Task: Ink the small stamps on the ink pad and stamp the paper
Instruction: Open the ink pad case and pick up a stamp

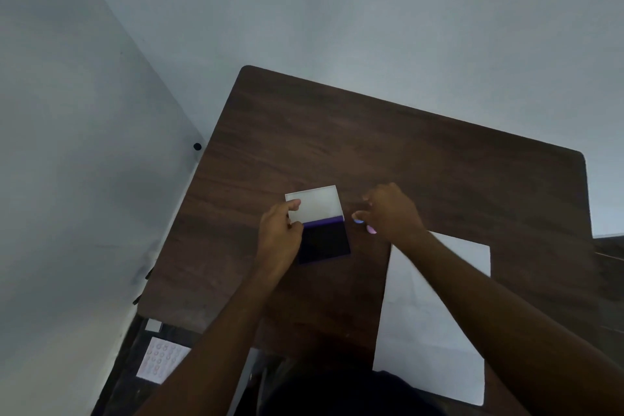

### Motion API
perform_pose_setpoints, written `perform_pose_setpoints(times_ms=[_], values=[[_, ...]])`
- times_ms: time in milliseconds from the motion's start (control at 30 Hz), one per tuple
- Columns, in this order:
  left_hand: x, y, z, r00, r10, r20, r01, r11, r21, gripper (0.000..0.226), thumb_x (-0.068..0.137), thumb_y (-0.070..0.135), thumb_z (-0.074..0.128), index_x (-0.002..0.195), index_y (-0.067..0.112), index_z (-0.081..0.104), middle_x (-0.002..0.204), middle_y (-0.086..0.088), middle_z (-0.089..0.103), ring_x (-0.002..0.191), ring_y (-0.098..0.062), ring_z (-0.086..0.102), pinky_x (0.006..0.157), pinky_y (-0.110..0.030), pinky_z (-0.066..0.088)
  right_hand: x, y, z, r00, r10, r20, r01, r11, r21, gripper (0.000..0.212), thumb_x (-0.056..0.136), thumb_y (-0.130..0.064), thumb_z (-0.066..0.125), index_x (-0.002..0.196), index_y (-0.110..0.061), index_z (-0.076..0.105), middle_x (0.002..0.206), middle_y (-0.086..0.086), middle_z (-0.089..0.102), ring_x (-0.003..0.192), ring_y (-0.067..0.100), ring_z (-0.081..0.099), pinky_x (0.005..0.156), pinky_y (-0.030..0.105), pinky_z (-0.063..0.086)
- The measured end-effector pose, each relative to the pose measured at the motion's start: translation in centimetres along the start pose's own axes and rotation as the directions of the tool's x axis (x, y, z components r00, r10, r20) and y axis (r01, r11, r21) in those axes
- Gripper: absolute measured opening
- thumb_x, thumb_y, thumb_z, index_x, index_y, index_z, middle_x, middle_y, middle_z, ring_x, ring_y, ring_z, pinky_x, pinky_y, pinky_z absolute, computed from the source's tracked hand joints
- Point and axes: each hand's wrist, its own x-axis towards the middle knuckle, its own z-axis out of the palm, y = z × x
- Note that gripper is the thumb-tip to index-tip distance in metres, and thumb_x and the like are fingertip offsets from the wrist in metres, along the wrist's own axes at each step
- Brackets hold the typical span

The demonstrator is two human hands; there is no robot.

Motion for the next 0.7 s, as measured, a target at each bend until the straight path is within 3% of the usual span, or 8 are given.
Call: perform_pose_setpoints(times_ms=[167, 333, 467, 567, 633, 700], values=[[-1.0, 0.4, 0.8, 0.997, 0.073, 0.018, -0.074, 0.995, 0.061, 0.04, 0.088, 0.004, 0.056, 0.122, 0.026, 0.059, 0.12, 0.003, 0.059, 0.111, -0.011, 0.054, 0.097, -0.03, 0.049, -0.4, -0.8, 2.1, 0.993, -0.106, -0.049, 0.097, 0.982, -0.16, 0.022, 0.08, -0.025, 0.068, 0.094, -0.009, 0.065, 0.104, 0.011, 0.064, 0.104, 0.027, 0.049, 0.082, 0.037, 0.048], [-1.9, -0.1, 0.8, 0.983, 0.174, 0.062, -0.181, 0.973, 0.144, 0.04, 0.088, 0.006, 0.055, 0.123, 0.023, 0.06, 0.127, 0.005, 0.058, 0.118, -0.007, 0.046, 0.099, -0.02, 0.036, -0.3, -0.9, 3.3, 0.99, -0.131, -0.054, 0.122, 0.983, -0.14, 0.023, 0.076, -0.033, 0.072, 0.087, -0.014, 0.064, 0.096, 0.007, 0.063, 0.096, 0.024, 0.054, 0.083, 0.037, 0.047], [-2.5, -0.1, 0.7, 0.981, 0.184, 0.067, -0.192, 0.972, 0.136, 0.04, 0.088, 0.006, 0.055, 0.123, 0.023, 0.06, 0.126, 0.006, 0.058, 0.115, -0.002, 0.044, 0.099, -0.02, 0.034, -0.3, -0.6, 2.6, 0.995, -0.081, -0.063, 0.089, 0.988, 0.13, 0.016, 0.085, -0.014, 0.063, 0.073, -0.003, 0.068, 0.076, 0.012, 0.068, 0.078, 0.026, 0.062, 0.083, 0.036, 0.046], [-2.9, 0.5, 0.7, 0.978, 0.196, 0.071, -0.203, 0.973, 0.112, 0.039, 0.088, 0.004, 0.054, 0.122, 0.022, 0.061, 0.124, 0.006, 0.059, 0.117, -0.005, 0.048, 0.1, -0.021, 0.037, -0.9, -0.8, 1.5, 0.995, -0.01, -0.102, 0.041, 0.951, 0.307, 0.012, 0.083, -0.008, 0.065, 0.081, 0.002, 0.071, 0.077, 0.012, 0.07, 0.072, 0.022, 0.063, 0.077, 0.034, 0.052], [-3.3, 1.4, 0.7, 0.979, 0.194, 0.064, -0.197, 0.98, 0.042, 0.035, 0.09, 0.003, 0.053, 0.118, 0.021, 0.062, 0.121, 0.009, 0.06, 0.113, -0.004, 0.051, 0.1, -0.022, 0.042, -2.0, -1.1, 1.0, 0.985, 0.1, -0.141, -0.027, 0.894, 0.448, 0.012, 0.082, -0.015, 0.07, 0.09, -0.006, 0.072, 0.082, 0.001, 0.068, 0.072, 0.009, 0.06, 0.07, 0.02, 0.048], [-3.7, 2.5, 0.7, 0.98, 0.192, 0.048, -0.19, 0.981, -0.048, 0.031, 0.091, 0.006, 0.055, 0.117, 0.02, 0.063, 0.118, 0.011, 0.06, 0.109, -0.003, 0.054, 0.097, -0.025, 0.048, -3.2, -1.2, 0.6, 0.972, 0.192, -0.136, -0.057, 0.753, 0.656, 0.017, 0.079, -0.021, 0.074, 0.094, -0.014, 0.073, 0.083, -0.009, 0.068, 0.072, 0.005, 0.064, 0.065, 0.014, 0.049]])
